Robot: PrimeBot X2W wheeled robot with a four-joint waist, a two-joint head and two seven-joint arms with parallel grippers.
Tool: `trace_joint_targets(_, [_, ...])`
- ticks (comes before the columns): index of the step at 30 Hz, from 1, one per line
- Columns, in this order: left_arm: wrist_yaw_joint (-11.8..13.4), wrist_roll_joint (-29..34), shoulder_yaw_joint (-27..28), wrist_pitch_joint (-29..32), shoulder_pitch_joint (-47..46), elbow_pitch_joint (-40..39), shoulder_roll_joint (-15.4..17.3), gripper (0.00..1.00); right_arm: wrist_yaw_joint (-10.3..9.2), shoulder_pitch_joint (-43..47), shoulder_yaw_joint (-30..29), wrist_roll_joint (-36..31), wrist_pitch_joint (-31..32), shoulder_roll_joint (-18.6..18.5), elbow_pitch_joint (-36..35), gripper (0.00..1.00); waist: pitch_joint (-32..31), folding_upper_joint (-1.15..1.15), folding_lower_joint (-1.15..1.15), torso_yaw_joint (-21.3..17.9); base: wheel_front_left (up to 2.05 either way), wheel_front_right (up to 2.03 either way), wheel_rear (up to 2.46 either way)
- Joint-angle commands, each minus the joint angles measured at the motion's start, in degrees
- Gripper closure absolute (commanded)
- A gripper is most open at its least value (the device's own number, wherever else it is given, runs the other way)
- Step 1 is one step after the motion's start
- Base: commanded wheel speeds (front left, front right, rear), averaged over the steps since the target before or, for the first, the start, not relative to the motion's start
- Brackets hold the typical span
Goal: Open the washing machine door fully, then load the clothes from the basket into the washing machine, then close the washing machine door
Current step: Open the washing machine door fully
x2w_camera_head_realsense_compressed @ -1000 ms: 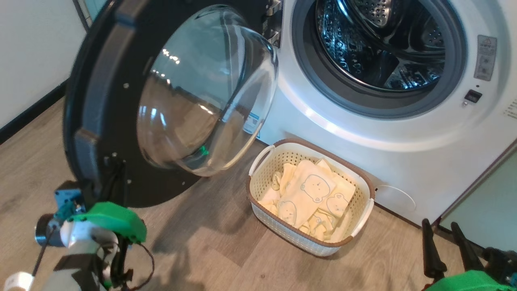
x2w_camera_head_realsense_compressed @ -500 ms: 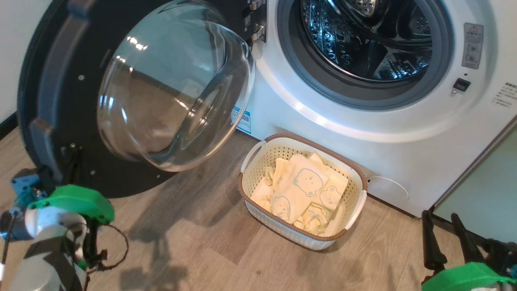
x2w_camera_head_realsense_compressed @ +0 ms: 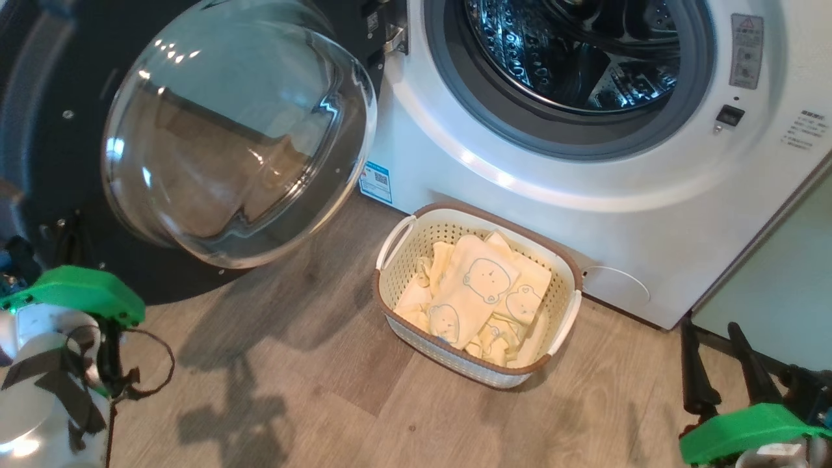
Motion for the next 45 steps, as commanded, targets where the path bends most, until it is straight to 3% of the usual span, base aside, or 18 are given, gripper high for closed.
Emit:
trace_joint_targets(1, [-0.1,0.66,2.83,-0.61,-3.28,-1.24,2.27,1.0,0.01,-2.26,1.23,0.34,-0.55,-1.38,-1.61,0.0,0.27,0.0,-0.01,-0.28,0.0,0.0,0.0])
trace_joint_targets(14, [-2.32,4.8,6.17,-0.61,-2.6,-2.26,-0.51,1.0,0.01,-1.8,1.17,0.62,-0.55,-1.07,-1.21,0.0,-0.99,0.0,-0.01,-1.46,0.0,0.0,0.0])
trace_joint_targets(25, [-5.4,7.73,5.87,-0.61,6.36,-14.33,-3.96,1.0,0.01,0.04,1.21,0.52,-0.55,0.15,-1.0,0.0,-4.66,0.0,-0.01,-4.32,0.0,0.0,0.0])
trace_joint_targets(26, [-5.78,7.75,5.51,-0.61,7.42,-14.98,-4.22,0.85,0.01,0.28,1.16,0.5,-0.55,0.25,-0.97,0.0,-5.08,0.0,-0.01,-4.77,0.0,0.0,0.0])
trace_joint_targets(30, [-6.61,7.97,3.75,-0.33,11.86,-17.98,-5.39,0.86,0.01,1.14,1.24,0.36,-0.55,0.6,-0.88,0.0,-6.59,0.0,-0.01,-7.05,0.0,0.0,0.0])
trace_joint_targets(31, [-6.83,7.81,3.45,-0.12,12.91,-18.61,-5.59,0.8,0.01,1.27,1.35,0.31,-0.55,0.64,-0.87,0.0,-6.85,0.0,-0.01,-7.73,0.0,0.0,0.0])
trace_joint_targets(33, [-7.13,7.57,2.87,-0.03,14.74,-19.89,-6.05,0.51,0.01,1.44,1.45,0.23,-0.55,0.7,-0.88,0.0,-7.22,0.0,-0.01,-9.13,0.0,0.0,0.0])
trace_joint_targets(34, [-7.09,7.55,2.49,0.09,15.64,-20.83,-6.59,0.28,0.01,1.52,1.47,0.21,-0.55,0.7,-0.9,0.0,-7.41,0.0,-0.01,-9.85,0.0,0.0,0.0])
trace_joint_targets(36, [-7.0,7.75,1.78,0.19,17.14,-22.35,-7.25,0.02,0.01,1.75,1.47,0.15,-0.55,0.66,-0.94,0.0,-7.72,0.0,-0.01,-11.2,0.0,0.0,0.0])
trace_joint_targets(45, [-7.53,6.59,-0.35,0.45,18.52,-22.11,-8.8,0.0,0.01,2.62,1.2,-0.39,-0.55,0.45,-1.76,0.0,-8.41,0.0,-0.01,-16.19,0.0,0.0,0.0])
